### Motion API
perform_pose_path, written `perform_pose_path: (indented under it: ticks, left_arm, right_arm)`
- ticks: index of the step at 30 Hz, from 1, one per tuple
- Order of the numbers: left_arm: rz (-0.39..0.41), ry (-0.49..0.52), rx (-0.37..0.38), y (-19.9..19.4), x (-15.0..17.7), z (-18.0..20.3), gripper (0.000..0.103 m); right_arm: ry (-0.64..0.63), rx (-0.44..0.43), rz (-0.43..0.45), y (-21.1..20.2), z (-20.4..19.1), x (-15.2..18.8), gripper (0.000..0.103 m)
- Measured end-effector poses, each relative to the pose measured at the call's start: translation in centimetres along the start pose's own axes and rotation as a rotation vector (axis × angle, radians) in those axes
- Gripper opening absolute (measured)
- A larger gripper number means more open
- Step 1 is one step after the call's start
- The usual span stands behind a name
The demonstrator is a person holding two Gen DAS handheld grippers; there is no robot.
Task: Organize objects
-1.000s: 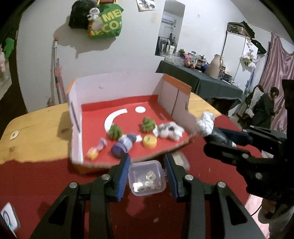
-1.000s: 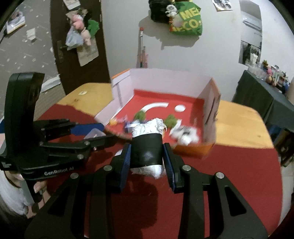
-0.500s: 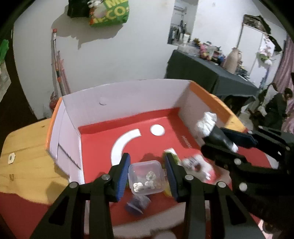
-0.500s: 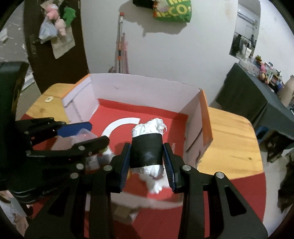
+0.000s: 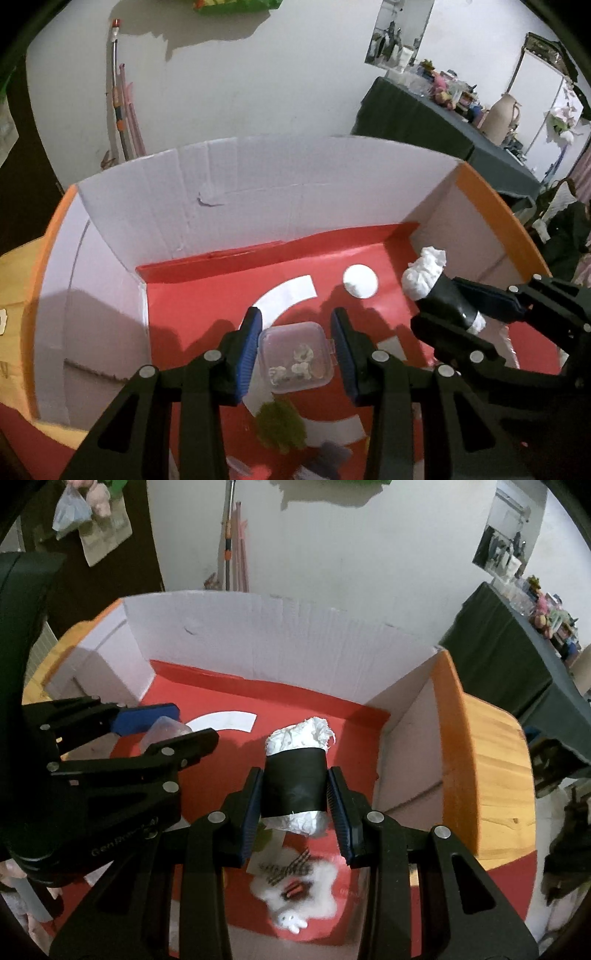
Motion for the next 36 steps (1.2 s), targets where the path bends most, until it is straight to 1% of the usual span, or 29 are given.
perform_pose_path:
  ticks: [7,12,16,22,29,36]
  left_arm:
    - [-0.061,-0.046,0.006,1.8,0.1,-1.1,0.041]
    - [-0.103,-0.074,0.0,3.1,0.3,-1.6,0.041]
    - [-0.1,-0.061,-0.019,3.2,0.2,-1.6,0.041]
    - [-0.103,-0.062,-0.018,3.1,0.3,-1.7,0.041]
    - [-0.074,-0.007,-0.047,3.0,0.8,-1.5,0.041]
    - [-0.07,0.004,-0.059,3.1,0.8,-1.7,0.041]
  right_arm:
    - [0.014,0.008,-0.076,2.3,0.9,-0.5,0.033]
    - [-0.008,0.027,-0.128,3.9,0.9,-0.3,0.033]
    - [-0.032,0.037,-0.157,4.7,0.6,0.0,0.033]
    - [-0.038,0.059,-0.197,5.7,1.3,0.5,0.034]
    - [-0.049,0.05,-0.192,5.4,1.3,0.8,0.034]
    - [-0.045,0.043,-0.195,4.9,1.5,1.2,0.034]
Point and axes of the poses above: each gripper's, at about its wrist camera, not at the fingertips, and y roughly the way its jaws point, z to its right, x to its underside, the point moved 9 cm from there along y, roughly the way its jaws point, and after that the axes turned 1 degree about x, right-handed, at the moved point
